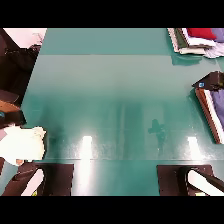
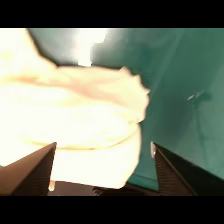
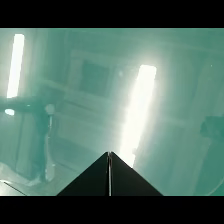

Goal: Fold the shirts.

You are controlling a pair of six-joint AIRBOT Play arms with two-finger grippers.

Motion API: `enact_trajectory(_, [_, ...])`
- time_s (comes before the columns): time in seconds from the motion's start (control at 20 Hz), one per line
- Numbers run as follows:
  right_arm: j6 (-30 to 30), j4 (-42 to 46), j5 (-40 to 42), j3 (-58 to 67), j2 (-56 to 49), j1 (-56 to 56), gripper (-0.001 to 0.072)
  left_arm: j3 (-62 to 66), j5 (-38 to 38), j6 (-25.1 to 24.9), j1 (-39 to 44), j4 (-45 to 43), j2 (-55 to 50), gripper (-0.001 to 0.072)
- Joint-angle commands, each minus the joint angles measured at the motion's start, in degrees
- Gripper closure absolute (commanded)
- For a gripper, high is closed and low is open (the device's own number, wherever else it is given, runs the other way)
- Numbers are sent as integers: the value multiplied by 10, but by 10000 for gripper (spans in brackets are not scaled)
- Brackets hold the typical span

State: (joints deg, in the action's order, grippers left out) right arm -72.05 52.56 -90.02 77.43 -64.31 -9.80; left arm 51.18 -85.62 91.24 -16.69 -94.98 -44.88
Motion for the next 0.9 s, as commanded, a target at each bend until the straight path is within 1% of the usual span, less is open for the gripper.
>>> enact_trajectory(0.0, [6, 0, 0, 0, -1, 0, 701, -121, 37, 39, -9, -69, 6, 6])
enact_trajectory(0.15, [6, 0, 0, 0, -1, 0, 701, -189, 78, 66, -9, -86, 6, 9])
enact_trajectory(0.2, [6, 0, 0, 0, -1, 0, 701, -201, 84, 74, -9, -85, 6, 103])
enact_trajectory(0.3, [6, 0, 0, 0, -1, 0, 701, -206, 89, 90, -9, -83, 6, 338])
enact_trajectory(0.35, [6, 0, 0, 0, -1, 0, 701, -206, 88, 95, -9, -83, 6, 456])
enact_trajectory(0.4, [5, -1, 0, 0, -1, 0, 701, -204, 86, 95, -9, -80, 6, 597])
enact_trajectory(0.45, [5, -2, 0, 0, -1, 0, 700, -197, 83, 94, -9, -73, 6, 680])
enact_trajectory(0.55, [5, -6, 1, 1, 0, 0, 701, -150, 72, 91, -9, -36, 13, 682])
enact_trajectory(0.65, [4, -6, 0, 20, -1, 0, 701, -67, 72, 77, -3, 16, 34, 683])
enact_trajectory(0.75, [-12, -6, 6, 54, -1, 0, 701, 40, 70, 78, 29, 55, 51, 683])
enact_trajectory(0.85, [-33, -6, 21, 99, -1, 0, 701, 134, 53, 80, 80, 83, 52, 684])
